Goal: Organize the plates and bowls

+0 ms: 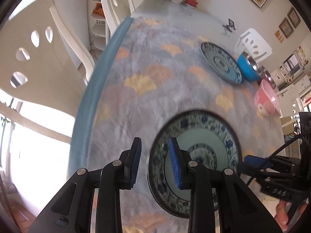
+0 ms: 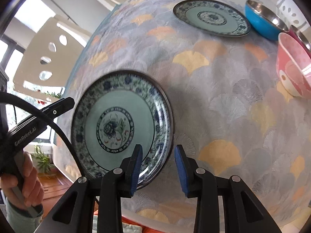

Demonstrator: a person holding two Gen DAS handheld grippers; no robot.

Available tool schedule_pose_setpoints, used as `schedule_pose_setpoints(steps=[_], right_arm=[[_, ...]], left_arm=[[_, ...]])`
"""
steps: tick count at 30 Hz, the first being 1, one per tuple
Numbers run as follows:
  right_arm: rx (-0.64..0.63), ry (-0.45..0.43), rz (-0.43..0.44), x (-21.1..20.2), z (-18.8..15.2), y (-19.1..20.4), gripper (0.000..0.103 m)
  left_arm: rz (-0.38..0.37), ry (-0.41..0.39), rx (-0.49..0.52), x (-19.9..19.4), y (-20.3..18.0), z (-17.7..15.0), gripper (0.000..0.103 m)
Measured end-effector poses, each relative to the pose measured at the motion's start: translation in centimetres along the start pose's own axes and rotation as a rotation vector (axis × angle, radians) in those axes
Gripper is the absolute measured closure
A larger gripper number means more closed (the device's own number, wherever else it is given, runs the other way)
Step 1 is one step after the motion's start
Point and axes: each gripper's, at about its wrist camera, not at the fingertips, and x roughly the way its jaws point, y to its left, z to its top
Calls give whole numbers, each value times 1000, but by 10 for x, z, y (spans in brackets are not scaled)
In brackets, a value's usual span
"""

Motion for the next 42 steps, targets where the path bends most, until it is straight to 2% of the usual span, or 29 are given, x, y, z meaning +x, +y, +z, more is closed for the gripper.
schedule_pose_setpoints(steps=[2,5,10,12,13,16,19,21,22,23,24,26,28,33,35,38,42], right_arm=[[13,-30,13,-15,5,-5,70],[28,-113,-16,-47,20,-13,70],[80,-260,-54,-102,54,-23,69],[129,-330,-55,-124,66,-31,60],[148,-354,-50,-129,71,-31,53],[224,-442,-6,-150,83,-41,52],[300,-488,-27,-157,92,-45,52],[361,-494,-37,-155,98,-51,48],[394,-482,-49,-149,101,-55,46],[413,-468,-54,-144,103,-57,46],[435,-438,-56,-135,108,-61,46],[478,-370,-55,-113,115,-71,46],[525,-303,-40,-85,122,-82,46],[535,-150,-57,-24,137,-93,46],[526,-148,-98,-12,140,-93,46],[534,-160,-171,0,151,-96,46],[587,-181,-197,11,159,-109,46]], left_arm=[[-6,-22,14,-8,-2,10,77],[-24,-66,50,-22,-11,31,76],[-113,-159,114,-49,-40,78,77],[-139,-197,164,-60,-55,99,77],[-146,-214,193,-64,-63,111,77],[-170,-263,289,-78,-89,146,76],[-199,-285,349,-81,-107,173,76],[-206,-296,385,-77,-119,190,61],[-215,-290,405,-72,-124,198,46],[-243,-261,446,-60,-131,207,38],[-256,-250,469,-53,-134,209,38],[-264,-173,528,-20,-142,219,38],[-264,-80,541,18,-143,225,40],[-375,77,534,94,-141,233,42],[-399,132,537,126,-144,232,51],[-402,176,507,161,-144,234,53],[-411,183,479,186,-143,242,55]])
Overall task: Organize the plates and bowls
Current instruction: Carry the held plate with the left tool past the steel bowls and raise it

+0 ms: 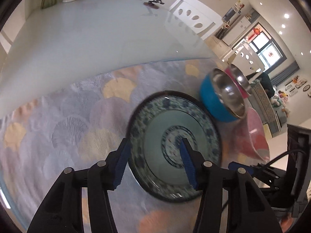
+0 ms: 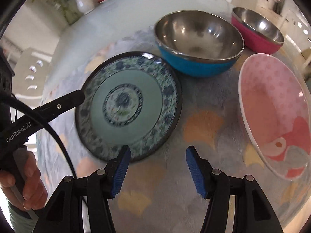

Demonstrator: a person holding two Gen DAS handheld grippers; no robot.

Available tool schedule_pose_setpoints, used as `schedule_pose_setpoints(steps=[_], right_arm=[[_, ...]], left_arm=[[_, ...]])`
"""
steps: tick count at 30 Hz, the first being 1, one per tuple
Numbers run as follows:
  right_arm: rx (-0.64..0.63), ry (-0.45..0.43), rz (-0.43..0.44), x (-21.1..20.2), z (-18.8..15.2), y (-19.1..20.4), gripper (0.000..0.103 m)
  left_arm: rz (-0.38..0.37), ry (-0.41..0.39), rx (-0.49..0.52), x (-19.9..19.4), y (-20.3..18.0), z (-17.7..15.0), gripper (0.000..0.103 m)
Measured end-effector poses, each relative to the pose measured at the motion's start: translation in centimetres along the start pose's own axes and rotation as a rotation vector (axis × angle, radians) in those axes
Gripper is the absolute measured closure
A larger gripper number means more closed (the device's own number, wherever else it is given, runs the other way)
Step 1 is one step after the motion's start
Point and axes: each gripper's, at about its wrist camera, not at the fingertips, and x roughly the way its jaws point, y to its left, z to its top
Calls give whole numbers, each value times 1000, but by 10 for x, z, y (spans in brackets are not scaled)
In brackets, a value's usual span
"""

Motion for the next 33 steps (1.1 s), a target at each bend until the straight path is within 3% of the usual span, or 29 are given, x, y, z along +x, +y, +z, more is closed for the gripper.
schedule_pose_setpoints(steps=[8,17,22,33], right_arm=[[-17,-14,-39,17,11,4,46],[-59,-41,-48,25,16,7,59],[-76,-60,-55,27,17,15,59],[-146,-78,9,-2,10,42,59]], left_arm=[[-24,5,-37,18,21,7,72],[-52,4,-53,24,27,3,73],[-18,-9,-35,20,23,0,73],[57,-95,-84,-40,25,-17,73]])
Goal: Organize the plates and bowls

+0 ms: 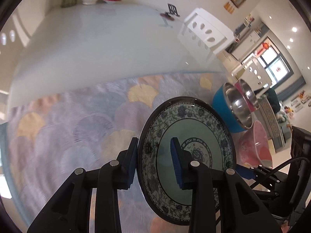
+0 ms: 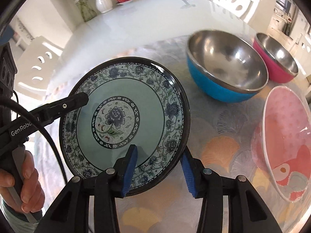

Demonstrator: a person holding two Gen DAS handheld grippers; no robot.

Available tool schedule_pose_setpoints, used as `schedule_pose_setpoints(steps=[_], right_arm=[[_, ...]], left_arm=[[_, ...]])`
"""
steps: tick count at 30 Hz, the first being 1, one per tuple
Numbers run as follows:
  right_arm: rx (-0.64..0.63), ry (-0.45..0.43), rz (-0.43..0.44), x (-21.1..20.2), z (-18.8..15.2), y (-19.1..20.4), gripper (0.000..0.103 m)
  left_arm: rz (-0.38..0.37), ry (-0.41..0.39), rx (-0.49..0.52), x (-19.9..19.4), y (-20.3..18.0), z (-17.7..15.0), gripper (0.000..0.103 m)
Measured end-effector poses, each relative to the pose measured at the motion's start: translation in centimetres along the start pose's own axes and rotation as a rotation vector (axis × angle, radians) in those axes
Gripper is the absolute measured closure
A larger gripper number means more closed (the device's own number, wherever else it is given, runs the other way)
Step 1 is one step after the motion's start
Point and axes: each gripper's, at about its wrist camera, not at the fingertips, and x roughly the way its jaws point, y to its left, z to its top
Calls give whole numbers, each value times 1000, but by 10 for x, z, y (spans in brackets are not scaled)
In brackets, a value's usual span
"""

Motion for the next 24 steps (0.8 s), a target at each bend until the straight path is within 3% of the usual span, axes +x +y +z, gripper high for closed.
schedule_pose_setpoints(steps=[7,15,24], right_arm=[[-37,-41,76,-53,0,10,59],[-154,-131,150,-129,-10,26,59],[-277,-174,210,-188,-60,27,59]], left_arm=[[-2,-124,-86,-72,-8,-15,73],[127,-302,-167,-161,-37,-47,73],[191,-391,-257,-207,-81,-101,73]])
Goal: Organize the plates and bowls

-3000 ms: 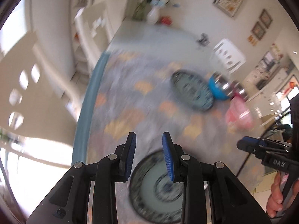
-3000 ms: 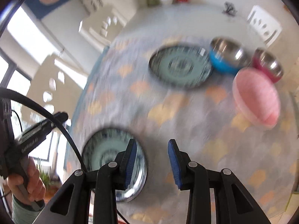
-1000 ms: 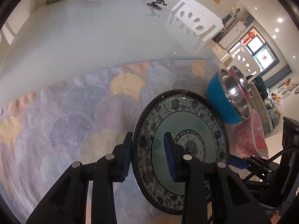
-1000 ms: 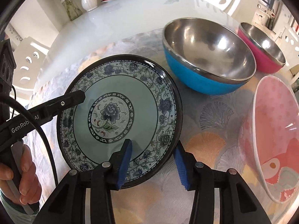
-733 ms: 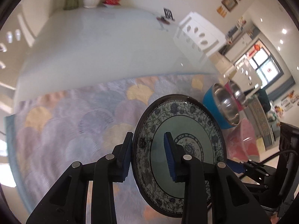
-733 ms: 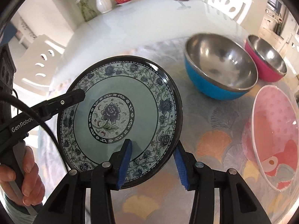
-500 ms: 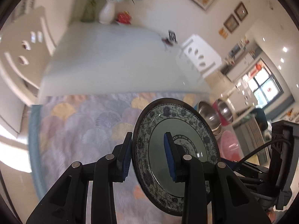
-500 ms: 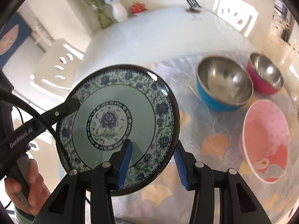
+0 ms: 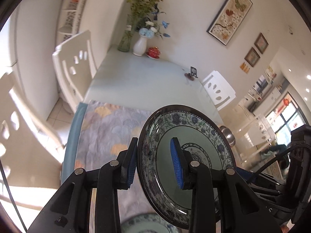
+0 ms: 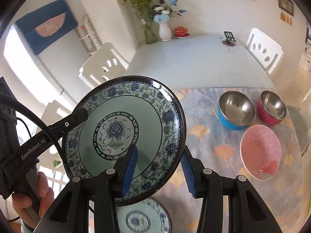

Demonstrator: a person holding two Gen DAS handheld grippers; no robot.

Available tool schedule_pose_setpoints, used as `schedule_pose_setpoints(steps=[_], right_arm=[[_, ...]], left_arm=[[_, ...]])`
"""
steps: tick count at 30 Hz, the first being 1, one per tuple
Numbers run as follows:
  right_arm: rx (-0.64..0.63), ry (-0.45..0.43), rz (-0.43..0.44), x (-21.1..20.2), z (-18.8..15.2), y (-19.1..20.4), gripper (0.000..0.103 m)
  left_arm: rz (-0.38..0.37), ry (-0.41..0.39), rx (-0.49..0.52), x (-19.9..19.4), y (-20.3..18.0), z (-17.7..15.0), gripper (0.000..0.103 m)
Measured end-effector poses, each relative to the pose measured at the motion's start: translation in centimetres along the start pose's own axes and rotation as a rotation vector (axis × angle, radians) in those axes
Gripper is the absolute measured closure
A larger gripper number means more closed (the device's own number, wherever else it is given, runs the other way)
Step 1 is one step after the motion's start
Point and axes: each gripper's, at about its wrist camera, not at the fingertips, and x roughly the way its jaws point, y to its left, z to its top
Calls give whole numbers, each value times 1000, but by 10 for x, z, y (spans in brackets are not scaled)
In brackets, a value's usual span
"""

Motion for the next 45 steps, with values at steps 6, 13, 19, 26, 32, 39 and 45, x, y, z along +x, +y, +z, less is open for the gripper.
schedule_pose_setpoints(steps=[6,13,19,26,32,39,45], right_arm=[[-66,39,15,-21,-43,2,59],[-213,124,8,-12,-105,5,58],[-202,281,58,29,-153,-4,58],[-175,396,85,62,-183,-10,58],[-182,423,61,76,-190,-10,58],[-169,433,31,87,-187,-10,58],[-155,453,24,94,-184,-11,58]], left_arm=[[80,5,-45,-31,-11,-56,73],[146,72,-134,-39,1,-128,73],[223,144,-144,-30,18,-178,73],[272,218,-129,-12,34,-208,73],[285,256,-131,3,42,-216,73],[266,280,-116,12,43,-212,73],[254,290,-113,14,45,-208,73]])
